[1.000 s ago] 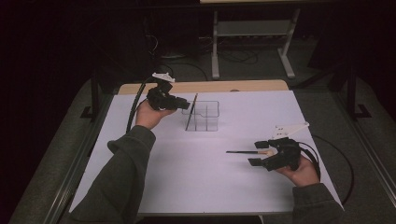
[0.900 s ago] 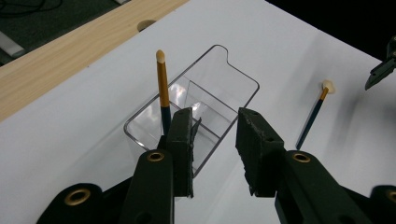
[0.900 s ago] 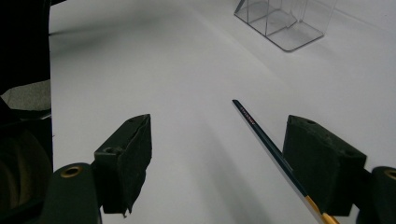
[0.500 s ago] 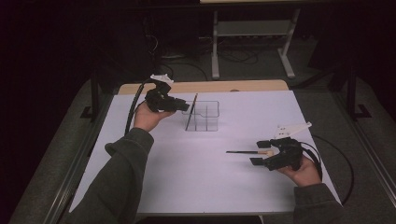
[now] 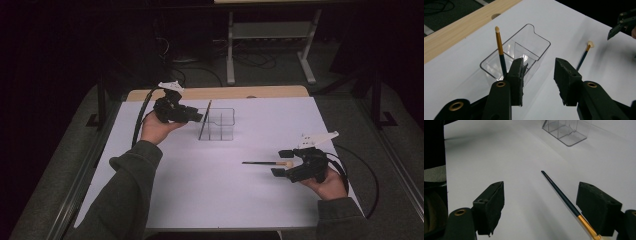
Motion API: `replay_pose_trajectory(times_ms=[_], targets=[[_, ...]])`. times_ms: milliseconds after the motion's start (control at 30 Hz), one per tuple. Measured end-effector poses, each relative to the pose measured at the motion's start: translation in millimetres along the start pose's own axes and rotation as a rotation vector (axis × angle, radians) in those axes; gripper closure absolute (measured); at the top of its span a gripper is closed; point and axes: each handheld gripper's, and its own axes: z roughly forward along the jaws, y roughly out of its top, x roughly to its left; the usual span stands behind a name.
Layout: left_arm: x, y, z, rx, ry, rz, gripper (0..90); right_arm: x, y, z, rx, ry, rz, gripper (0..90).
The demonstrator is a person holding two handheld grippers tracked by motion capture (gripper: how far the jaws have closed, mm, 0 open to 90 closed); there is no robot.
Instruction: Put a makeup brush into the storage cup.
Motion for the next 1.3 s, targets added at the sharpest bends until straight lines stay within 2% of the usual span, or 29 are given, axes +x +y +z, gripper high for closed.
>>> replay_pose_trajectory(times_ms=[400, 500, 533, 567, 700, 733, 767, 867, 933, 1033, 1300], targets=[[-12.0, -3.8, -4.0, -0.009, -0.014, 0.02, 53.0, -0.7, -0.6, 2.3, 0.014, -0.001, 0.003, 21.6], [-17.1, -4.9, -3.5, -0.008, -0.025, 0.033, 52.3, -0.7, -0.2, 2.1, 0.009, 0.0, -0.002, 21.6], [-18.3, -5.0, -3.0, -0.005, -0.022, 0.05, 51.9, -0.6, -0.3, 2.1, 0.009, 0.0, -0.003, 21.5], [-20.0, -5.5, -2.1, -0.01, -0.027, 0.04, 51.1, -0.3, -0.6, 1.9, 0.012, -0.001, -0.001, 21.5], [-22.7, -6.1, 1.6, -0.009, -0.039, 0.061, 50.0, -0.4, -1.9, 1.4, 0.02, -0.008, -0.002, 21.3], [-24.4, -6.5, 2.4, -0.004, -0.045, 0.05, 49.6, -0.3, -2.4, 1.3, 0.02, -0.011, 0.0, 21.3], [-24.7, -6.4, 3.7, -0.005, -0.05, 0.062, 49.3, -0.1, -2.8, 1.1, 0.023, -0.012, 0.001, 21.3], [-29.0, -6.9, 7.4, -0.001, -0.066, 0.056, 47.7, 0.2, -3.6, 0.8, 0.027, -0.014, -0.002, 21.2], [-32.1, -7.1, 10.3, 0.005, -0.071, 0.061, 46.5, 0.8, -3.7, 0.4, 0.029, -0.015, -0.001, 21.2], [-36.3, -6.6, 14.8, 0.016, -0.082, 0.089, 45.3, 1.0, -4.2, 0.2, 0.031, -0.017, -0.008, 20.9], [-45.6, -4.8, 29.7, 0.019, -0.114, 0.098, 43.7, 0.0, -8.9, -1.4, 0.035, -0.024, 0.0, 21.0]])
